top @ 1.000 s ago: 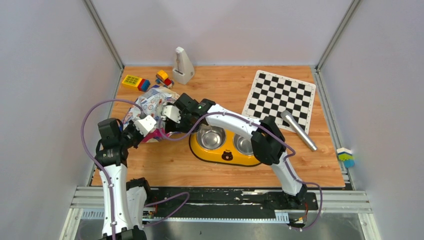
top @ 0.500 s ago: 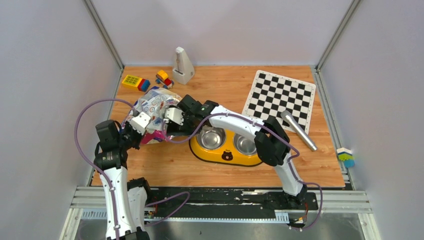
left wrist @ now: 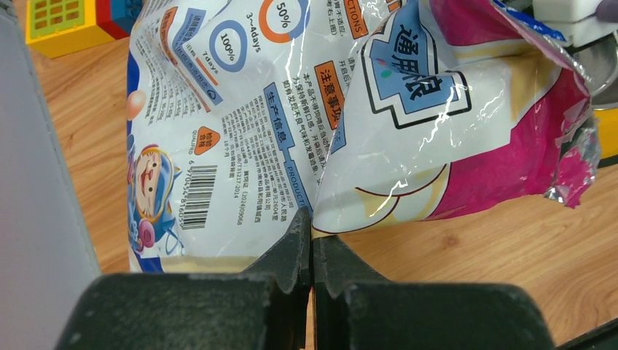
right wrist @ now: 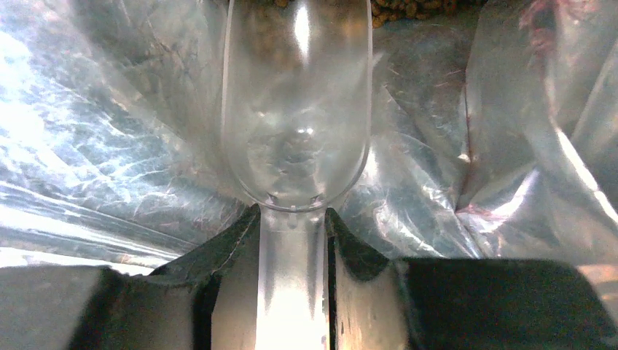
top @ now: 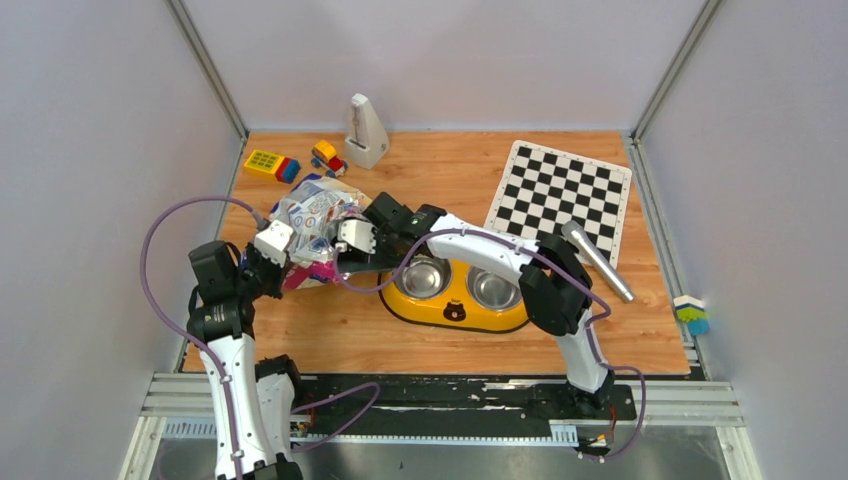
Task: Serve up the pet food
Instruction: Collect the pet food from the pet food bag.
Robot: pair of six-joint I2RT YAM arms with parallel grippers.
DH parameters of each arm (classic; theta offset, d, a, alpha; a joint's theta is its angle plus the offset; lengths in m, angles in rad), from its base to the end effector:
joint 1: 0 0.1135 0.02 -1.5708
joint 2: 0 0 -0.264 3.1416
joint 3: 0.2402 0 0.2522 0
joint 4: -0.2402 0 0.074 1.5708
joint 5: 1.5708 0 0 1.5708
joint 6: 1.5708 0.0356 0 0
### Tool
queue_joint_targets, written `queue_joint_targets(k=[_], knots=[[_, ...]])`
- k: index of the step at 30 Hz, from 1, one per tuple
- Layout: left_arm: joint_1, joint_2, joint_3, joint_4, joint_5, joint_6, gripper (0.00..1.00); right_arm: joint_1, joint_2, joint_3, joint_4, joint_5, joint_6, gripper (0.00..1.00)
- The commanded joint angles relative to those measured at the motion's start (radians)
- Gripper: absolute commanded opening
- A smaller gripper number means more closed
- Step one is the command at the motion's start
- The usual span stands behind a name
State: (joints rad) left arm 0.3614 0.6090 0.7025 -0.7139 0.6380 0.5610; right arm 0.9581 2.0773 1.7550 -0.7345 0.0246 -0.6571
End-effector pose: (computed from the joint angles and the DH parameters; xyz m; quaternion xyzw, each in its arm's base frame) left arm 0.1246 0.0244 0.2875 0.2269 0.8258 -0.0564 0.5131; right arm 0.2614 0.3703 0.2282 -0.6967 0.6707 0.0263 0.2531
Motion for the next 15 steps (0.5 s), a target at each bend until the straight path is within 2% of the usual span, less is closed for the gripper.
queue_joint_targets(k=[1, 7, 15], knots=[[0.036, -0.044, 0.076, 0.228, 0.046, -0.077, 0.0, -0.02, 0.024, -0.062, -0.081, 0.155, -0.028, 0.0], [0.045, -0.051, 0.084, 0.225, 0.107, -0.127, 0.0, 0.002, 0.137, 0.093, -0.046, 0.163, 0.021, 0.0], [0.048, -0.056, 0.088, 0.194, 0.152, -0.114, 0.0, 0.048, 0.227, 0.222, 0.006, 0.077, 0.043, 0.0]])
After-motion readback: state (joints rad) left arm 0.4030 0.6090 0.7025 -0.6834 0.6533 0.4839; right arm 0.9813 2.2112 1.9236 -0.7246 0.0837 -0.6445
